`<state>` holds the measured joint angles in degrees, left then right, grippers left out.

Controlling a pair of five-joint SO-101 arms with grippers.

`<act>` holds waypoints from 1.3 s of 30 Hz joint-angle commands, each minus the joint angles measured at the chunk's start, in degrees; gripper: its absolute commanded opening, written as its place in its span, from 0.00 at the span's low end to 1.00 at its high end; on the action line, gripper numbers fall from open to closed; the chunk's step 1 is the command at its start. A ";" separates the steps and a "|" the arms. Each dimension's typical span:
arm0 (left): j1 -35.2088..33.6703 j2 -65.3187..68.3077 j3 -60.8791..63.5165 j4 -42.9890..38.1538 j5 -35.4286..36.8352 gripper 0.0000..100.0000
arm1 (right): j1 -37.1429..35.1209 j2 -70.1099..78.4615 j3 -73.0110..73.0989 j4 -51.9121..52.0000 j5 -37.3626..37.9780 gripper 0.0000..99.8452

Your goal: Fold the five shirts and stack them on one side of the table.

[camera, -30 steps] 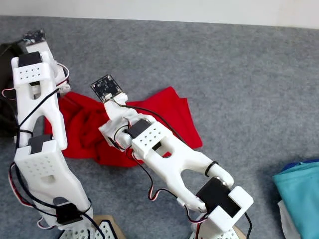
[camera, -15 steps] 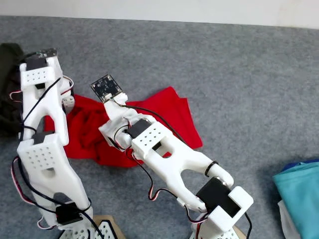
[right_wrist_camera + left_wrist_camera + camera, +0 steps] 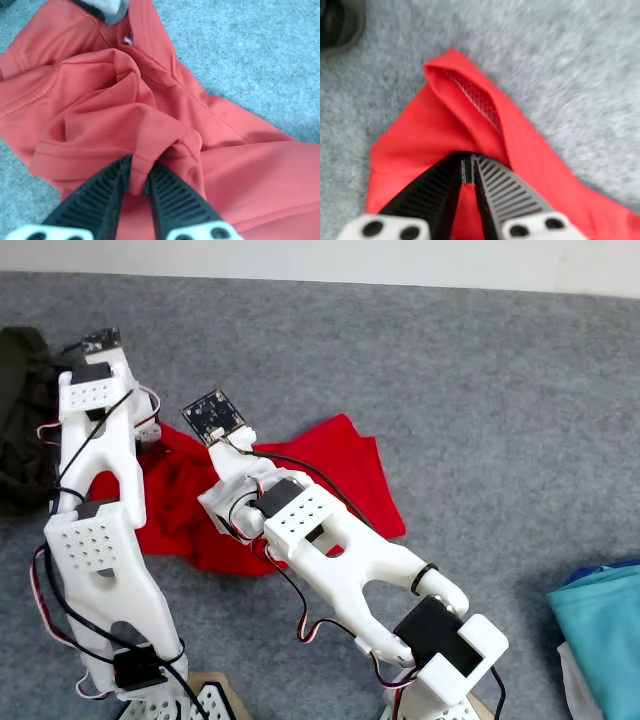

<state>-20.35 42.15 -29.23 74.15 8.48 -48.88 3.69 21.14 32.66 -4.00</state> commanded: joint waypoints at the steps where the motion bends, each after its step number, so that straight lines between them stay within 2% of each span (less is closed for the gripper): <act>1: 1.36 -0.66 -3.47 -1.23 0.79 0.01 | -0.04 -0.66 -2.51 0.31 0.35 0.01; 12: 2.95 -0.40 -4.97 -11.08 0.97 0.01 | -0.04 -0.66 -2.42 0.31 0.35 0.01; 19: 2.77 -0.48 -5.23 -11.60 0.97 0.01 | -0.04 -0.66 -2.42 0.31 0.35 0.01; 23: 0.04 -1.10 -5.23 -10.73 0.97 0.01 | -0.13 -0.66 -2.51 0.31 0.44 0.01; 27: -3.03 -3.38 -7.78 2.64 0.35 0.01 | -0.92 -0.40 -2.68 0.04 0.79 0.01; 30: -4.97 -5.85 -8.31 11.34 -3.69 0.01 | -0.92 -0.22 -3.03 -1.45 0.79 0.01; 36: -8.92 -10.07 -8.04 21.63 -9.41 0.01 | -1.19 -0.22 -3.03 -5.49 0.97 0.01; 39: -9.19 -10.68 -7.43 25.58 -11.25 0.01 | -1.54 -0.22 -3.12 -6.90 3.43 0.01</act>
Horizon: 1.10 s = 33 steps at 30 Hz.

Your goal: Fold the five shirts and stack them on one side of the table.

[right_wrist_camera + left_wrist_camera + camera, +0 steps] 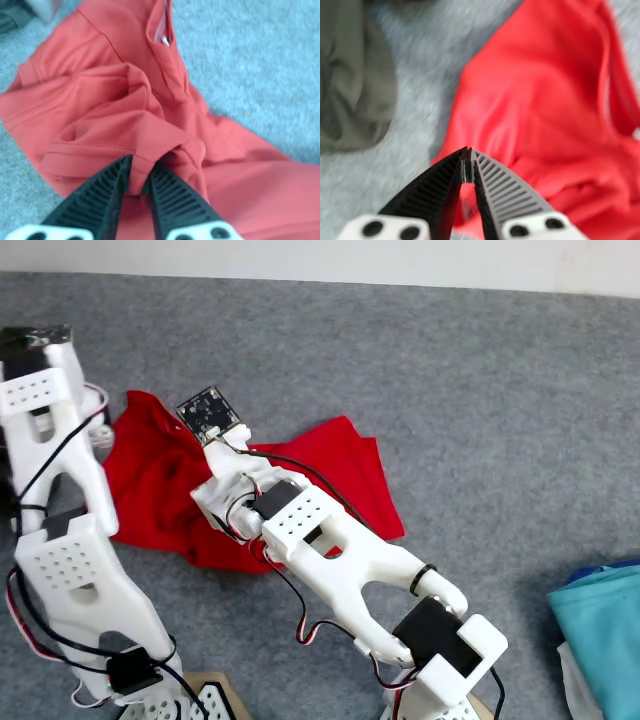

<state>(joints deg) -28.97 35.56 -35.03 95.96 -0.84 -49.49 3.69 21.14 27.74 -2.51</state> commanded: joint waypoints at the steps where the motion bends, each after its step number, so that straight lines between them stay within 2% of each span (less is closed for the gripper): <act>1: -0.57 -4.35 -0.48 3.78 -2.11 0.01 | -1.36 -0.22 -3.12 -2.77 2.46 0.01; 5: -0.48 -4.26 3.21 3.69 -2.37 0.01 | -2.33 -0.13 -3.56 -6.73 2.64 0.01; 9: -1.54 -4.26 7.25 1.14 -2.37 0.01 | -1.98 3.21 -7.43 -6.46 2.64 0.01; 18: 0.84 -4.35 10.59 -2.81 -2.29 0.01 | 1.36 14.29 -19.91 1.63 2.64 0.01; 22: 2.24 -4.35 7.08 -2.55 -2.02 0.01 | 0.92 10.77 -20.97 7.08 2.64 0.04; 25: 2.42 -4.35 4.09 -2.37 -1.93 0.07 | 0.92 6.90 -20.62 10.68 2.64 0.17; 27: 2.24 -4.35 2.51 -1.49 -1.93 0.14 | 1.10 4.44 -20.44 14.55 5.54 0.24; 29: 2.15 -4.35 0.04 -0.09 -2.02 0.17 | 1.54 1.63 -20.44 18.86 8.18 0.24; 33: 2.42 -4.35 -4.09 2.46 -2.29 0.15 | 4.35 -9.36 -14.20 25.10 9.41 0.21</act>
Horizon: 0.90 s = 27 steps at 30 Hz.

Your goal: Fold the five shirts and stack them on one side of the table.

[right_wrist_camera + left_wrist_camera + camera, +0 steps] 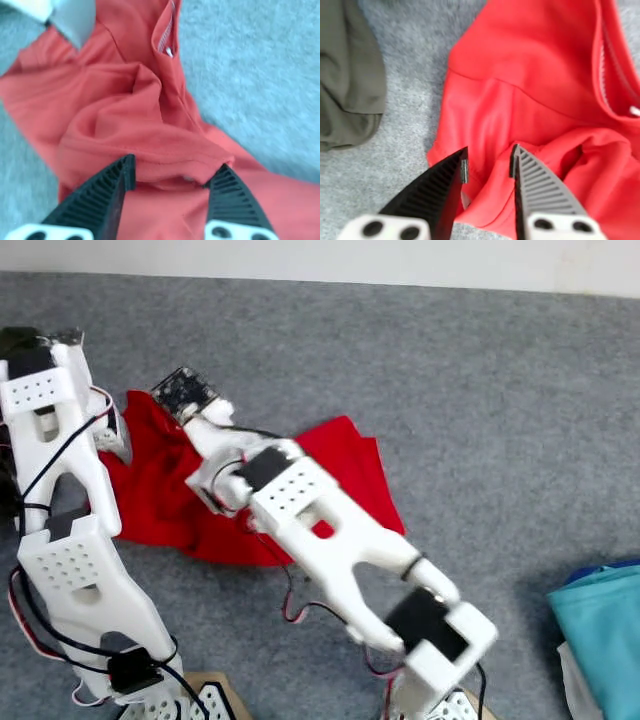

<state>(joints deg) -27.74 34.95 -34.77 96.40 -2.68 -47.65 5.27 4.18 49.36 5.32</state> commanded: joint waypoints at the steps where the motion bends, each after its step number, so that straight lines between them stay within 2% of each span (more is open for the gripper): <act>1: 1.27 -3.74 -5.32 2.81 -0.44 0.14 | 3.56 -15.16 6.64 3.74 2.46 0.21; 6: 2.77 -3.74 -7.25 4.04 -0.44 0.13 | 8.75 -40.84 31.43 -4.70 4.84 0.21; 11: 4.62 -3.74 -6.90 4.66 -0.26 0.14 | 8.22 -57.45 47.69 -7.87 4.48 0.21; 18: 11.91 -7.08 1.71 4.75 -0.62 0.14 | 8.57 -64.31 59.56 -11.03 0.35 0.21; 22: 16.13 -10.95 9.45 4.48 -3.43 0.14 | 10.95 -65.89 60.53 -11.38 0.35 0.21; 27: 17.63 -12.35 15.60 2.64 -5.45 0.14 | 12.18 -66.33 60.79 -11.38 0.44 0.21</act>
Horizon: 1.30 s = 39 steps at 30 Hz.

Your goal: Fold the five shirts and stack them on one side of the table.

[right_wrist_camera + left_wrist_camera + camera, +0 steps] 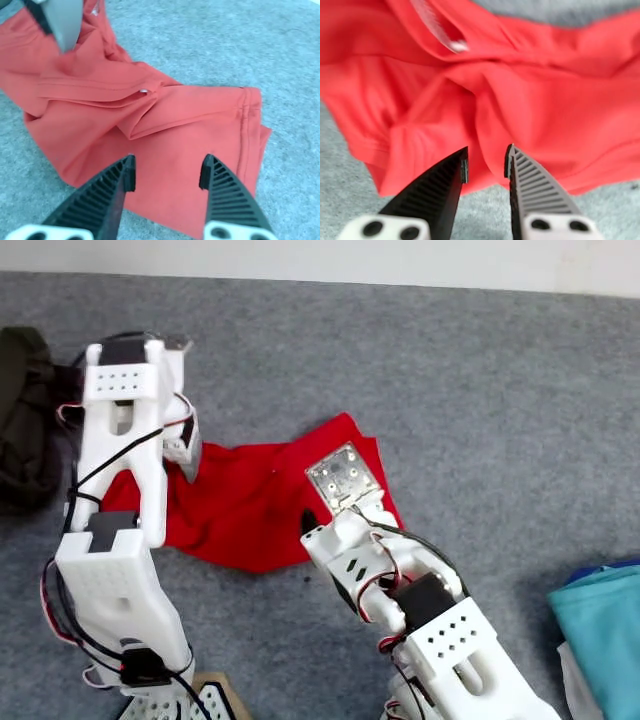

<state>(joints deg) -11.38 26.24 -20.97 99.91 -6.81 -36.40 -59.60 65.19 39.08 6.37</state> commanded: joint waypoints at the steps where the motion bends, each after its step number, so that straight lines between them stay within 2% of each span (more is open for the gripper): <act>1: 1.54 -3.65 2.51 -0.79 -2.20 0.14 | 0.92 -1.45 -0.22 -1.10 -0.62 0.21; 11: 2.42 -3.12 4.88 -2.37 -4.84 0.14 | 0.75 -1.63 -0.13 -1.10 1.41 0.21; 19: 2.51 -3.38 16.04 -16.44 -4.48 0.13 | 0.66 -1.63 -0.13 -1.10 1.76 0.21; 25: 2.77 -3.56 21.93 -25.32 0.44 0.13 | 0.66 -1.63 -0.13 -1.01 1.76 0.21; 27: 2.68 -3.65 22.46 -26.37 2.02 0.11 | 0.66 -1.54 -0.13 -1.01 1.58 0.21; 31: 2.59 -3.74 22.11 -26.29 3.08 0.00 | 0.66 -1.36 -0.13 -1.10 1.41 0.21; 39: 2.59 -5.41 22.55 -25.85 3.08 0.01 | 0.66 -1.27 -0.04 -1.10 1.41 0.21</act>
<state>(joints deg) -9.10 24.84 1.36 74.68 -4.18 -36.22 -59.78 65.54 39.08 7.43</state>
